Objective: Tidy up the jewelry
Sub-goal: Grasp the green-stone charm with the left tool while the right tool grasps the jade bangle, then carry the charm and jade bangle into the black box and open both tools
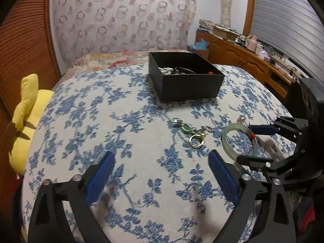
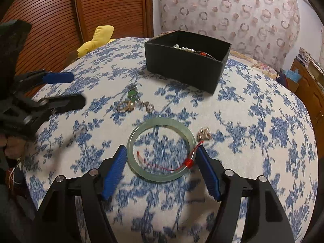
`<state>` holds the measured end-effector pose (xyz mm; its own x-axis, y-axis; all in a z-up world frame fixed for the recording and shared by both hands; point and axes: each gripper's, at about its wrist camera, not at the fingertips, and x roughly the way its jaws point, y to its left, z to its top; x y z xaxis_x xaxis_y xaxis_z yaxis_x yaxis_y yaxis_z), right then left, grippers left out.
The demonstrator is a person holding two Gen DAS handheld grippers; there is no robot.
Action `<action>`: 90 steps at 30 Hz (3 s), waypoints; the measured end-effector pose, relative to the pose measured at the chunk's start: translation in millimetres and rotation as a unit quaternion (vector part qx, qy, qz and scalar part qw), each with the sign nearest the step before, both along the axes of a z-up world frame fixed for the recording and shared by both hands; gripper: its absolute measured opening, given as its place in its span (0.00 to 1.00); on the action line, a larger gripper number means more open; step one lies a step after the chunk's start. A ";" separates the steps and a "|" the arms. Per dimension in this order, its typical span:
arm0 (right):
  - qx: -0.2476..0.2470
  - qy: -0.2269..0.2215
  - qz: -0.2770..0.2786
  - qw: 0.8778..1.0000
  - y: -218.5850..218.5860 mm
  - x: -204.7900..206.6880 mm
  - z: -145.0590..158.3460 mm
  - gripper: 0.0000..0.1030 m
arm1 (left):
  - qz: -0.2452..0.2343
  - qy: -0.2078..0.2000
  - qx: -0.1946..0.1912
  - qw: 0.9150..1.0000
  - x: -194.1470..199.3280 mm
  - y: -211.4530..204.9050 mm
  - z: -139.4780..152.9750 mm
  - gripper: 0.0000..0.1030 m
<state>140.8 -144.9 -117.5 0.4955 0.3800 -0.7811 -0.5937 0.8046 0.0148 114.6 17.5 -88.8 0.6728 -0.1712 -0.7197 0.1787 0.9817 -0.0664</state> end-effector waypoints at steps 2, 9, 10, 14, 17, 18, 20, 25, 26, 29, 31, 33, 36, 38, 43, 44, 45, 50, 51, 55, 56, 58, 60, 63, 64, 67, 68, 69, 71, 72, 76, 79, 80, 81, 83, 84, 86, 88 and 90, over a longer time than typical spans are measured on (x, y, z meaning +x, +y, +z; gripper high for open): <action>-0.001 0.000 0.000 1.000 -4.9 -5.8 -0.1 0.70 | -0.009 0.015 -0.012 1.000 8.4 -2.0 -3.4 0.71; 0.003 -0.004 -0.001 1.000 -13.3 -12.1 -1.9 0.71 | -0.025 0.048 -0.036 0.998 35.6 -10.2 -10.6 0.49; 0.002 -0.005 -0.001 1.000 -13.2 -11.8 -1.7 0.71 | -0.027 0.050 -0.037 0.998 41.0 -11.9 -10.3 0.48; 0.002 -0.007 -0.001 1.000 -12.7 -13.0 -1.6 0.71 | -0.028 0.055 -0.041 0.997 56.1 -15.5 -9.1 0.44; 0.001 -0.008 0.000 1.000 -12.0 -13.5 -1.3 0.71 | -0.026 0.063 -0.042 0.997 67.5 -17.7 -10.5 0.41; 0.001 -0.008 -0.001 1.000 -12.0 -13.6 -1.4 0.71 | -0.027 0.064 -0.041 0.997 69.4 -18.2 -11.2 0.40; 0.001 -0.008 0.000 1.000 -12.2 -13.7 -1.5 0.71 | -0.026 0.069 -0.034 0.997 73.5 -20.8 -14.1 0.40; 0.000 -0.008 0.000 1.000 -12.3 -14.0 -1.9 0.71 | -0.029 0.062 -0.012 0.998 73.0 -30.1 -17.6 0.39; 0.000 -0.008 0.000 1.000 -12.5 -13.9 -1.9 0.71 | -0.030 0.060 -0.011 0.998 72.0 -30.7 -17.6 0.32; -0.002 -0.010 -0.001 1.000 -10.7 -14.5 -1.5 0.71 | -0.034 0.056 -0.009 0.998 68.5 -32.3 -18.1 0.17; -0.002 -0.010 -0.001 1.000 -10.6 -14.5 -1.5 0.71 | -0.038 0.052 -0.004 0.998 66.6 -33.4 -18.3 0.15; -0.002 -0.009 -0.001 1.000 -10.9 -14.5 -1.7 0.72 | -0.038 0.052 -0.005 0.998 67.2 -33.1 -19.1 0.15; -0.004 -0.009 0.000 1.000 -10.5 -13.8 -1.5 0.72 | -0.031 0.054 -0.016 0.998 68.5 -26.4 -16.7 0.14; -0.006 -0.007 0.001 1.000 -9.7 -12.8 -2.1 0.73 | -0.026 0.049 -0.022 0.998 68.2 -21.2 -13.8 0.14; -0.012 -0.002 0.004 1.000 -4.7 -5.2 -2.5 0.78 | -0.018 0.039 -0.031 0.999 68.2 -12.0 -3.0 0.14; -0.012 -0.001 0.005 1.000 -3.7 -4.0 -2.6 0.78 | -0.017 0.035 -0.033 0.999 67.6 -10.4 0.0 0.14; -0.011 -0.001 0.006 1.000 -3.1 -3.0 -2.5 0.77 | -0.016 0.032 -0.033 0.999 67.7 -9.1 2.2 0.14; -0.010 -0.005 0.010 1.000 -2.0 -6.5 -1.6 0.72 | -0.014 0.012 -0.033 0.999 61.9 -9.8 19.1 0.14; -0.010 -0.007 0.011 1.000 -2.0 -7.5 -1.3 0.72 | -0.015 0.008 -0.032 0.999 60.6 -10.7 22.5 0.14; -0.002 -0.019 0.009 1.000 -4.6 -11.3 5.8 0.72 | -0.020 -0.010 -0.033 0.999 56.3 -12.5 38.3 0.14; 0.002 -0.023 0.008 1.000 -5.5 -11.8 8.6 0.72 | -0.022 -0.014 -0.034 0.999 55.8 -13.4 42.2 0.14; 0.008 -0.031 0.007 0.999 -7.6 -10.9 16.4 0.72 | -0.025 -0.021 -0.034 0.999 55.2 -15.0 49.6 0.14; 0.012 -0.039 0.006 0.999 -8.9 -9.5 24.8 0.72 | -0.029 -0.030 -0.034 0.999 55.5 -17.0 58.0 0.14; 0.020 -0.052 0.006 0.998 -11.3 -3.1 38.9 0.72 | -0.034 -0.043 -0.037 0.998 58.3 -18.6 72.3 0.14; 0.022 -0.057 0.006 0.998 -12.3 0.5 44.0 0.72 | -0.036 -0.048 -0.038 0.997 60.5 -19.3 77.4 0.14; 0.027 -0.069 0.005 0.997 -15.9 12.3 55.5 0.72 | -0.039 -0.056 -0.039 0.997 68.4 -21.1 86.5 0.14; 0.028 -0.072 0.004 0.997 -16.9 16.5 58.2 0.72 | -0.039 -0.057 -0.040 0.997 72.2 -21.6 89.0 0.15; 0.030 -0.075 0.002 0.997 -17.9 20.8 60.7 0.72 | -0.040 -0.057 -0.039 0.997 75.2 -22.6 90.2 0.15; 0.034 -0.078 0.002 0.996 -20.4 32.9 66.4 0.72 | -0.041 -0.058 -0.037 0.997 84.0 -24.6 92.8 0.15; 0.035 -0.079 0.002 0.996 -21.2 37.4 68.0 0.72 | -0.040 -0.058 -0.036 0.997 88.6 -25.3 93.4 0.15; 0.039 -0.083 0.003 0.996 -22.3 60.1 71.8 0.72 | -0.040 -0.050 -0.031 0.997 111.9 -27.9 90.2 0.15; 0.043 -0.081 0.003 0.996 -23.1 78.5 72.4 0.72 | -0.040 -0.041 -0.029 0.998 128.7 -29.9 83.8 0.15; 0.044 -0.080 0.003 0.996 -22.9 85.1 72.4 0.72 | -0.041 -0.037 -0.029 0.998 133.1 -30.9 81.2 0.15; 0.045 -0.080 0.003 0.996 -23.4 89.1 72.6 0.72 | -0.041 -0.033 -0.028 0.998 139.3 -32.2 77.2 0.15; 0.046 -0.079 0.005 0.996 -21.9 101.5 73.2 0.72 | -0.042 -0.026 -0.026 0.998 147.8 -33.1 70.7 0.15; 0.046 -0.078 0.006 0.996 -21.7 105.8 73.3 0.72 | -0.041 -0.024 -0.026 0.999 151.2 -33.2 67.7 0.15; 0.046 -0.075 0.009 0.996 -19.8 116.4 72.3 0.72 | -0.038 -0.020 -0.024 0.999 156.9 -33.2 63.7 0.15; 0.046 -0.073 0.013 0.996 -16.5 125.8 71.2 0.72 | -0.032 -0.019 -0.020 0.999 161.9 -32.8 59.3 0.16; 0.046 -0.070 0.016 0.996 -12.2 134.4 69.4 0.72 | -0.028 -0.021 -0.014 0.999 166.0 -31.8 57.6 0.26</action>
<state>275.1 -157.1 -48.2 0.5838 0.4641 -0.6662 -0.6206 0.7841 0.0023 280.6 -14.3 -31.1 0.6907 -0.2284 -0.6861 0.2358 0.9681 -0.0849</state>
